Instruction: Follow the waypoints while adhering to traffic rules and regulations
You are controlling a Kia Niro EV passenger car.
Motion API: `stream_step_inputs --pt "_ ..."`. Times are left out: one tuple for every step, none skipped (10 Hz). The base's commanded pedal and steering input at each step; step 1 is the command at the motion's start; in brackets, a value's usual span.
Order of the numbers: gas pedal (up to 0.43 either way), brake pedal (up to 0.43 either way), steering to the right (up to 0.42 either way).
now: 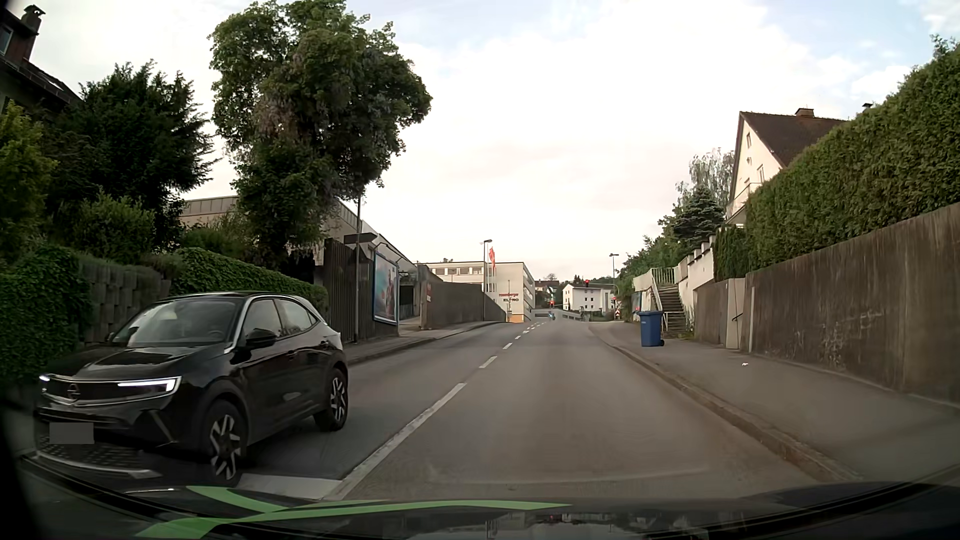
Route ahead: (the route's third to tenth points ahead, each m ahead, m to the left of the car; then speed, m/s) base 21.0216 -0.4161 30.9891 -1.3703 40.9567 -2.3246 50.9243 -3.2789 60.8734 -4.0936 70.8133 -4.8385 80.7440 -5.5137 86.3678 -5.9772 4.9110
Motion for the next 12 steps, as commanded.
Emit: stream_step_inputs --pt "0.228 0.000 0.060" --pt "0.220 0.000 0.056" --pt "0.220 0.000 0.054" --pt "0.209 0.000 0.049" --pt "0.209 0.000 0.044" --pt "0.228 0.000 0.034" --pt "0.240 0.000 0.025" --pt "0.248 0.000 0.015" --pt "0.260 0.000 0.008" --pt "0.260 0.000 0.007" --pt "0.260 0.000 0.008" --pt "0.260 0.000 0.011"
